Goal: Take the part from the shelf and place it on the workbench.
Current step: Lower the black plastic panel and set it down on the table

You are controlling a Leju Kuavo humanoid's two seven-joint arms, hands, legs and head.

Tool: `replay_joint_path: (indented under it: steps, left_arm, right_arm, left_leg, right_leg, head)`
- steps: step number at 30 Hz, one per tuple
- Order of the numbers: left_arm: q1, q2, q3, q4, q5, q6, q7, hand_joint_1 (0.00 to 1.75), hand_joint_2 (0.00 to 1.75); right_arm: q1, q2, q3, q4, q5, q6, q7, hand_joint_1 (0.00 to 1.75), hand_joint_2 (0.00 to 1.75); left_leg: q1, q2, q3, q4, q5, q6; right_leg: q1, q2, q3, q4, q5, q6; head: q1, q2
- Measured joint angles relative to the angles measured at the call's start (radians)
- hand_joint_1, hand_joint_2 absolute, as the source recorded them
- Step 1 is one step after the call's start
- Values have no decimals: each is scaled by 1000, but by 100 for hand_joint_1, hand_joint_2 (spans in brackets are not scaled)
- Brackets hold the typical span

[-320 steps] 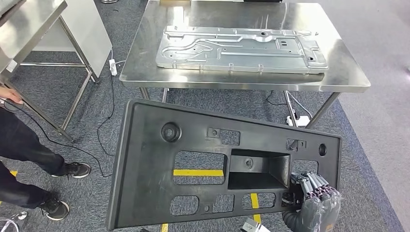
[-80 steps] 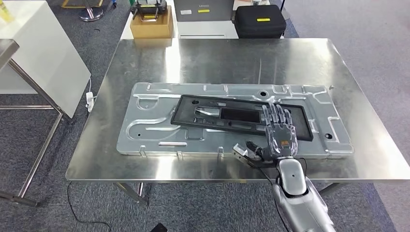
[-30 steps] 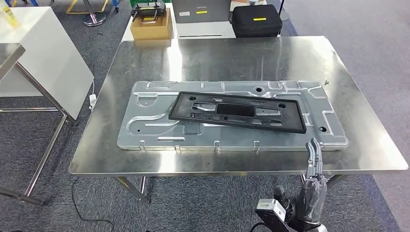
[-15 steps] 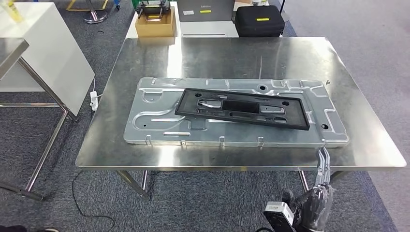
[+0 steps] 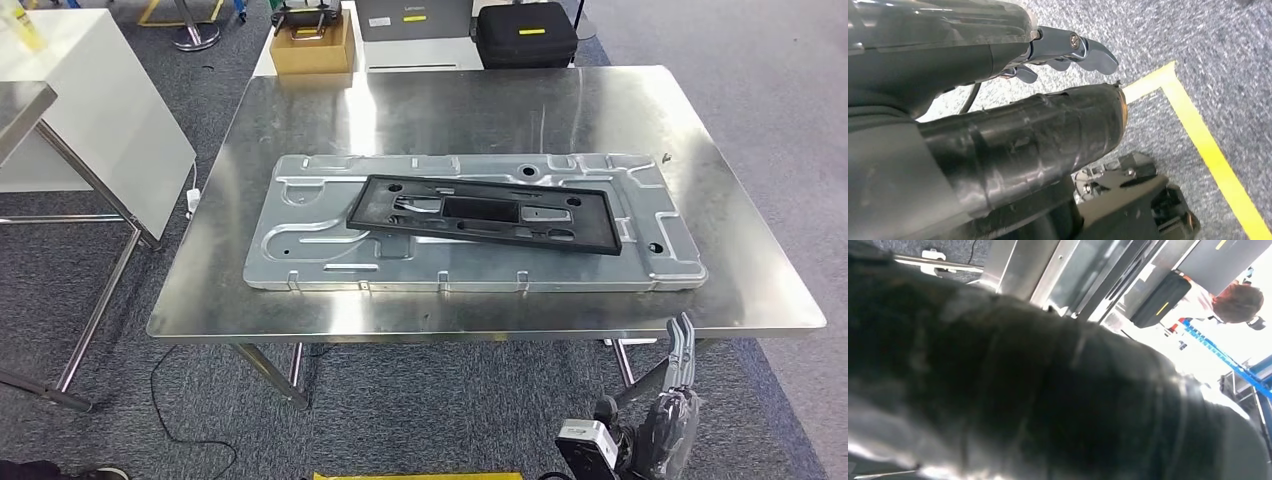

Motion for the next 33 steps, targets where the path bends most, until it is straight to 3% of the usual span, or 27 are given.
replay_joint_path:
  steps: [3, 4, 5, 6, 8, 10, 14, 16, 18, 19, 20, 21, 23, 25, 29, 31, 33]
  left_arm:
    - [1, 0, 0, 0, -1, 3, 0, 0, 0]
    - [1, 0, 0, 0, -1, 4, 0, 0, 0]
    - [2, 0, 0, 0, -2, 5, 1, 0, 0]
    - [2, 0, 0, 0, -2, 7, 1, 0, 0]
    - [1, 1, 0, 0, -4, 9, 1, 0, 0]
    - [-2, 2, 0, 0, -6, 11, 1, 0, 0]
    - [-1, 3, 0, 0, -10, 11, 0, 0, 0]
    - [-2, 3, 0, 0, -10, 11, 0, 0, 0]
    - [-3, 3, 0, 0, -11, 12, 0, 0, 0]
    - [-3, 3, 0, 0, -11, 12, 0, 0, 0]
    - [-2, 3, 0, 0, -12, 11, 0, 0, 0]
    - [-2, 3, 0, 0, -12, 11, 0, 0, 0]
    - [-2, 2, 0, 0, -12, 11, 0, 0, 0]
    - [-2, 2, 1, 0, -12, 11, 0, 0, 0]
    - [-1, 2, 1, 0, -14, 11, 0, 0, 0]
    - [0, 2, 1, 0, -14, 11, 0, 0, 0]
    - [0, 2, 1, 0, -14, 11, 1, 0, 0]
  right_arm:
    - [1, 5, -1, 0, -3, 1, -2, 0, 0]
    - [2, 6, -1, 0, -4, 1, -4, 0, 0]
    - [2, 6, -1, 0, -6, 2, -5, 0, 0]
    - [2, 7, -1, 0, -7, 2, -6, 0, 0]
    - [3, 9, -2, 0, -10, 3, -7, 0, 0]
    - [2, 12, -5, 0, -12, 3, -8, 0, 0]
    - [3, 15, -8, 0, -14, 3, -10, 0, 0]
    - [3, 15, -11, 0, -14, 3, -10, 0, 0]
    - [4, 15, -14, 1, -15, 3, -10, 0, 0]
    - [4, 15, -15, 1, -17, 3, -10, 0, 0]
    - [4, 15, -17, 2, -19, 3, -10, 0, 0]
    - [4, 15, -19, 4, -21, 3, -10, 0, 0]
    - [4, 15, -23, 5, -24, 3, -9, 0, 0]
    - [4, 15, -25, 7, -30, 3, -9, 0, 0]
    - [5, 20, -31, 12, -40, 3, -8, 0, 0]
    - [6, 24, -32, 14, -43, 3, -8, 0, 0]
    - [7, 27, -34, 15, -47, 3, -9, 0, 0]
  left_leg:
    - [3, -1, -72, 181, -108, -9]
    - [3, -1, -89, 228, -125, -10]
    - [3, -1, -89, 242, -124, -9]
    - [3, -1, -69, 215, -103, -6]
    - [-1, -1, 11, 75, -44, 8]
    - [-7, -1, 65, -33, -12, 19]
    - [-7, 1, 65, -62, 10, 33]
    - [-1, 5, 59, -74, 28, 45]
    - [-3, 8, 42, -71, 38, 51]
    - [-4, 8, 32, -67, 42, 50]
    - [-4, 8, 22, -62, 46, 49]
    - [-4, 9, 14, -57, 48, 47]
    - [-2, 8, 0, -44, 51, 43]
    - [-4, 6, -11, -32, 54, 33]
    - [-4, 4, -24, -24, 62, 8]
    - [-2, 2, -48, 25, 12, -2]
    - [0, 2, -88, 143, -76, -10]
  right_leg:
    - [4, -3, -16, 0, 10, -13]
    - [6, -4, -21, 0, 13, -14]
    - [8, -4, -25, 1, 16, -15]
    - [10, -4, -28, 2, 18, -15]
    - [13, -3, -30, 3, 23, -12]
    - [15, -4, -33, 5, 28, -4]
    - [13, -4, -39, 9, 32, 20]
    - [12, -2, -61, 64, -21, 28]
    - [8, -1, -104, 186, -105, 36]
    - [5, -1, -118, 239, -129, 40]
    - [3, -1, -118, 263, -135, 43]
    - [0, -1, -99, 248, -121, 46]
    - [-6, -1, -17, 125, -74, 48]
    - [-3, 0, 41, 25, -46, 43]
    - [1, 2, 35, 0, -32, 15]
    - [-2, 0, 20, -3, -17, -2]
    - [0, -1, 1, -3, -3, -11]
  head:
    - [-1, 0]
    - [-1, 0]
    - [-1, 0]
    - [-1, 0]
    - [-1, 0]
    - [0, 0]
    - [0, 0]
    - [1, 0]
    - [1, 0]
    - [1, 0]
    - [1, 0]
    - [1, 0]
    - [1, 0]
    - [1, 0]
    - [1, 0]
    - [0, 0]
    - [-1, 0]
